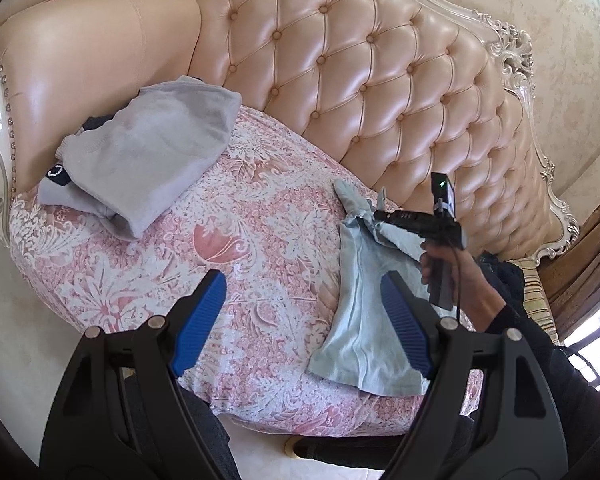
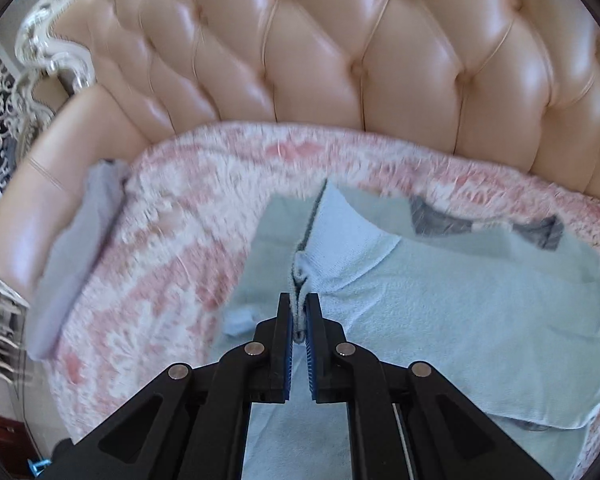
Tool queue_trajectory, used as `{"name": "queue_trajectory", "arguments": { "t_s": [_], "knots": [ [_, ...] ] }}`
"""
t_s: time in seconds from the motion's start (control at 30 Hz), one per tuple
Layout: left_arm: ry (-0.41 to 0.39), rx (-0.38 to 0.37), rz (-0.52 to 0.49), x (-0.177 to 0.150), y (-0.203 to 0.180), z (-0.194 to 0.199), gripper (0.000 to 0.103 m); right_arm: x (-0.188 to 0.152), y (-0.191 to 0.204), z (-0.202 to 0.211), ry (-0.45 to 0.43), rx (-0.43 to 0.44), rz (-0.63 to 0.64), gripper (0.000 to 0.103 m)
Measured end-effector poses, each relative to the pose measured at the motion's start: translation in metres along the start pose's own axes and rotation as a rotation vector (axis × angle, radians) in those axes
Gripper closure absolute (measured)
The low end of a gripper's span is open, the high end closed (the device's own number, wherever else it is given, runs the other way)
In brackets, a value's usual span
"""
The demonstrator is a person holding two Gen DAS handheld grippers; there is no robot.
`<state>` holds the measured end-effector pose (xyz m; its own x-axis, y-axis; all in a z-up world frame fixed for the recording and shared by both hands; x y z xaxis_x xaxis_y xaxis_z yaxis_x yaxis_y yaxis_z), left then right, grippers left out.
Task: Fold clothes
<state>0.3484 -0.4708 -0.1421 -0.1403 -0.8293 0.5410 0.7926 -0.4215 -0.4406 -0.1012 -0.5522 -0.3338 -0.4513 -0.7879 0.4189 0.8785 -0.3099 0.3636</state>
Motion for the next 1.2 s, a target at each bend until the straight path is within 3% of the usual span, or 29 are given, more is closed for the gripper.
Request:
{"name": "queue_trajectory", "arguments": {
  "t_s": [0.2,0.27,0.3,0.33,0.4,0.5,0.6,0.67,0.73,0.77,0.9,1.0,1.07,1.2],
  "knots": [
    [0.016,-0.006,-0.004,-0.002,-0.005,-0.006,0.021,-0.011,-0.008,-0.008,0.015,-0.007,-0.026,0.093],
    [0.017,-0.008,-0.012,-0.003,-0.008,-0.007,0.022,-0.012,-0.009,-0.007,0.017,-0.009,-0.032,0.086],
    [0.016,-0.008,-0.017,-0.003,-0.009,-0.007,0.021,-0.013,-0.008,-0.007,0.022,-0.009,-0.031,0.071],
    [0.015,-0.008,-0.016,-0.003,-0.01,-0.006,0.021,-0.014,-0.008,-0.007,0.029,-0.009,-0.028,0.049],
    [0.013,-0.01,-0.013,-0.002,-0.01,-0.006,0.021,-0.015,-0.004,-0.002,0.018,-0.014,-0.011,0.024],
    [0.007,-0.013,-0.015,-0.002,-0.011,-0.006,0.021,-0.02,0.004,0.022,-0.019,0.007,0.005,0.022],
    [0.003,-0.028,-0.03,0.0,-0.012,-0.011,0.023,-0.036,0.008,0.071,-0.091,0.069,0.016,0.022],
    [0.036,-0.053,-0.059,0.004,-0.021,-0.03,0.041,-0.053,-0.011,0.108,-0.169,0.095,-0.03,0.022],
    [0.092,-0.099,-0.07,0.011,-0.033,-0.06,0.069,-0.067,-0.045,0.14,-0.252,0.117,-0.132,0.022],
    [0.121,-0.148,-0.055,0.018,-0.045,-0.08,0.072,-0.074,-0.068,0.151,-0.285,0.124,-0.201,0.022],
    [0.244,-0.331,0.028,0.046,-0.103,-0.167,0.073,-0.083,-0.149,0.161,-0.363,0.173,-0.444,0.022],
    [0.354,-0.416,0.083,0.063,-0.151,-0.239,0.073,-0.072,-0.173,0.15,-0.366,0.241,-0.513,0.022],
    [0.447,-0.422,0.13,0.064,-0.174,-0.286,0.073,-0.064,-0.183,0.136,-0.354,0.274,-0.55,0.022],
    [0.527,-0.306,0.141,0.059,-0.181,-0.345,0.073,-0.051,-0.198,0.115,-0.35,0.308,-0.605,0.022]
  ]
}}
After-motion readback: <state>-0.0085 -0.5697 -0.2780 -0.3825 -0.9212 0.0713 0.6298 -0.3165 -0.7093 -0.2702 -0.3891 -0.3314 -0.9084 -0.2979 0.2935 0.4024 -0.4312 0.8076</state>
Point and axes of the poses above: each gripper's, at about its wrist camera, not at the fingertips, and z roughly against the way its jaws point, y to its left, x to its top, the point moved 6 cm from there along -z, roughly the way its jaws point, and after that the axes turned 7 degrees about x, right-handed, at the moved point
